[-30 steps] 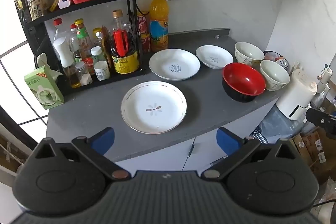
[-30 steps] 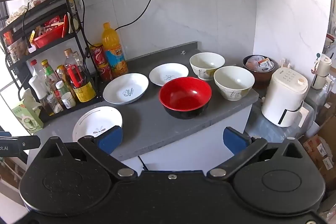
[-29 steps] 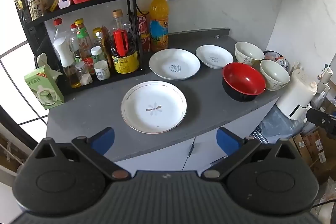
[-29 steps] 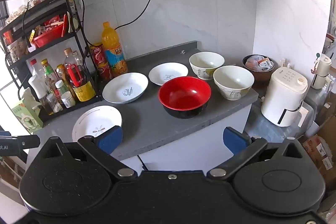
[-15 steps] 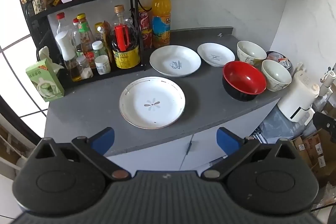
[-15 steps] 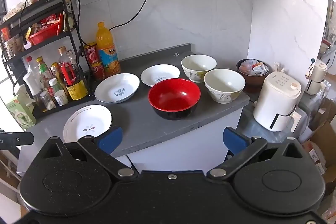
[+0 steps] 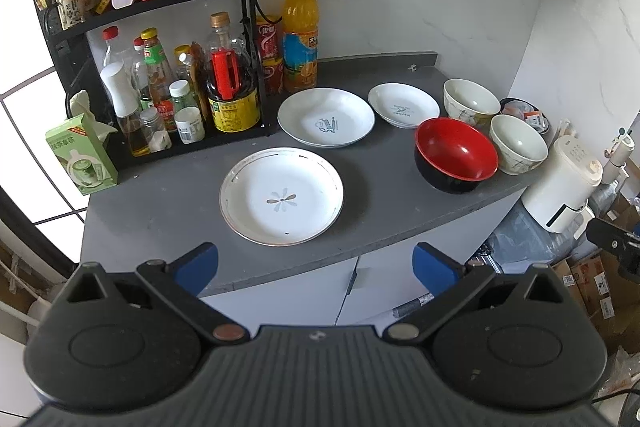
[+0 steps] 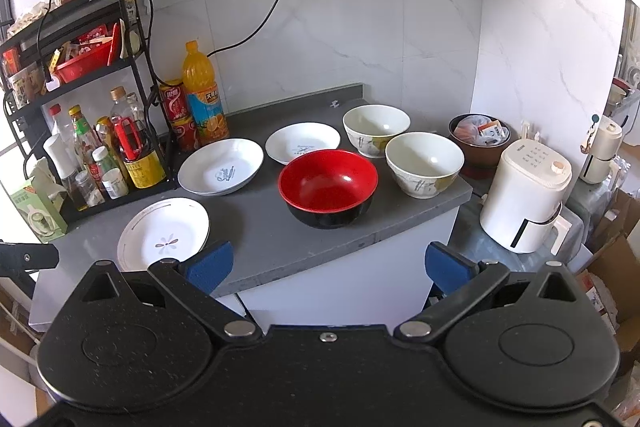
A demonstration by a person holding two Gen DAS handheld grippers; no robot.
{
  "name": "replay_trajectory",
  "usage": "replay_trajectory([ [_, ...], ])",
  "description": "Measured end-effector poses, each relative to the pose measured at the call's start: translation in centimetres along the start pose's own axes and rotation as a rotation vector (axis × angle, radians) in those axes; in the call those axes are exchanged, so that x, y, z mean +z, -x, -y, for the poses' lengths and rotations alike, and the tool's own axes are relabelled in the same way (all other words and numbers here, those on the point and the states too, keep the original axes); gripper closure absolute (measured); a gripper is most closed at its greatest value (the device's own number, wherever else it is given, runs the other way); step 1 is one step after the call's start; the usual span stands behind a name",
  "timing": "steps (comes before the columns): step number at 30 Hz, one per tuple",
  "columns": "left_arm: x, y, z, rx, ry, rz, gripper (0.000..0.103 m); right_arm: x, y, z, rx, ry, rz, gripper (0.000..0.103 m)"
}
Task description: Organize plates and bowls
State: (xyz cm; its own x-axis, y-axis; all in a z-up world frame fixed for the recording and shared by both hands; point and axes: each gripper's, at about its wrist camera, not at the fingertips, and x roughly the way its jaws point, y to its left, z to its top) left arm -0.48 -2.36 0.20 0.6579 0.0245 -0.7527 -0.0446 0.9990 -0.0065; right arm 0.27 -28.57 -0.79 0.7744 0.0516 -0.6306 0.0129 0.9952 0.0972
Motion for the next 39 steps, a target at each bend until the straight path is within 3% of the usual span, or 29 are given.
replay_trajectory([
  [39,-0.1,-0.3,0.9,-0.016,0.007,-0.012,0.001,-0.3,-0.1,0.8,-0.032,0.027,-0.015,0.0],
])
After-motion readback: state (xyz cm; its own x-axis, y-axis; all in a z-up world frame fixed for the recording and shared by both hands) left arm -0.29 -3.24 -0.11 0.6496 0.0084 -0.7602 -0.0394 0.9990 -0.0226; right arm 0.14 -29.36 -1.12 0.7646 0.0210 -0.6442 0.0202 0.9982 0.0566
